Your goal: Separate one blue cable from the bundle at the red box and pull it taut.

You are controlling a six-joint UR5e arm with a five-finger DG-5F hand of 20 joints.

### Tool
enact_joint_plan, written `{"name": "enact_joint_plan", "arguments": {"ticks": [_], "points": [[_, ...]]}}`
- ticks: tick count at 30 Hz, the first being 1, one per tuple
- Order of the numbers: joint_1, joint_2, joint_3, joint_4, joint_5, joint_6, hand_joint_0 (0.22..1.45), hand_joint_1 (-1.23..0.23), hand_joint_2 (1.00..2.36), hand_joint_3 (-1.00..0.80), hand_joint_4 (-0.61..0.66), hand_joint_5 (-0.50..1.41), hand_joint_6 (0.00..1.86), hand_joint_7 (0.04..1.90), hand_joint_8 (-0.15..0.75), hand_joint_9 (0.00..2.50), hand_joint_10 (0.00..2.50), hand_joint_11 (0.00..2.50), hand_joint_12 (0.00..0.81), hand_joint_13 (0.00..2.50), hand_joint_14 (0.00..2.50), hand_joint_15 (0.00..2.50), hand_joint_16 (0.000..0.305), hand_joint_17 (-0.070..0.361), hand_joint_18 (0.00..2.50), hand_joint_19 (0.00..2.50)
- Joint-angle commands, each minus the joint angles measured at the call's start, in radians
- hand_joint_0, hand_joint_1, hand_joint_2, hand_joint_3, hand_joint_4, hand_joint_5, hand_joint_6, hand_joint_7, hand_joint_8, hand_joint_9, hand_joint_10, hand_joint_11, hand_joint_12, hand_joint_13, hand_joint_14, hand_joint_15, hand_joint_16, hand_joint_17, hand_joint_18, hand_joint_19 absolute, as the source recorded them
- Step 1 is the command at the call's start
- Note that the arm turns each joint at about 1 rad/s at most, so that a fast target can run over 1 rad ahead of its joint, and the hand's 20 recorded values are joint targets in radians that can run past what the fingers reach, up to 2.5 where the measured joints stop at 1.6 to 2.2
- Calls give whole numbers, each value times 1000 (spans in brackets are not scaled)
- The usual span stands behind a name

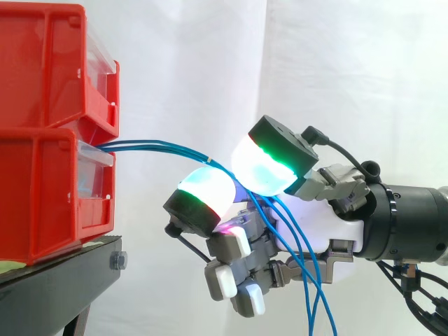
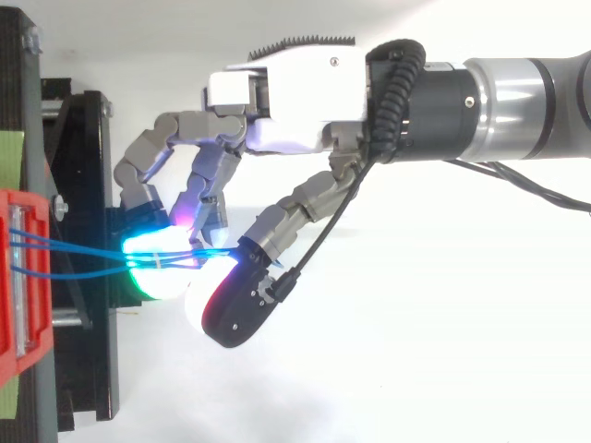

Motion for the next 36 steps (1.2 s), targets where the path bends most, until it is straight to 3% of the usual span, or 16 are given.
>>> {"name": "enact_joint_plan", "arguments": {"ticks": [1,5,11,15,17,24,29,31,36], "points": [[0,0,1,0,0,0,531,-785,1000,-500,67,-156,893,1037,311,1064,23,900,374,1000,25,663,52,116,957,852],[0,0,0,0,0,0,517,-643,1000,-500,76,-155,883,1037,316,1075,23,900,374,1002,25,655,53,118,969,853],[0,0,0,0,0,0,581,-553,1000,-500,53,-153,871,1065,309,1077,24,891,350,983,26,659,49,110,941,877],[0,0,1,0,0,0,655,-719,1000,-492,-20,-141,868,1067,305,1089,24,913,355,988,26,677,48,108,934,891],[0,0,0,0,0,0,689,-838,1011,-388,-61,-144,869,1120,307,1087,25,927,360,996,26,681,48,108,945,881],[0,0,0,-2,0,0,785,-929,1000,-500,-137,-153,887,1160,294,1081,25,915,357,1015,26,682,48,107,954,862],[0,0,0,-12,-3,0,737,-951,1000,-500,-105,-153,902,1106,290,1082,25,922,356,1012,28,693,48,108,957,847],[0,0,0,-14,-3,0,671,-971,1000,-500,-7,-142,897,1122,292,1081,26,925,359,1008,27,699,47,107,946,867],[-2,0,0,-15,-6,0,469,-891,1000,-500,25,-139,886,1079,331,1096,23,915,402,1033,24,706,56,126,1008,889]]}}
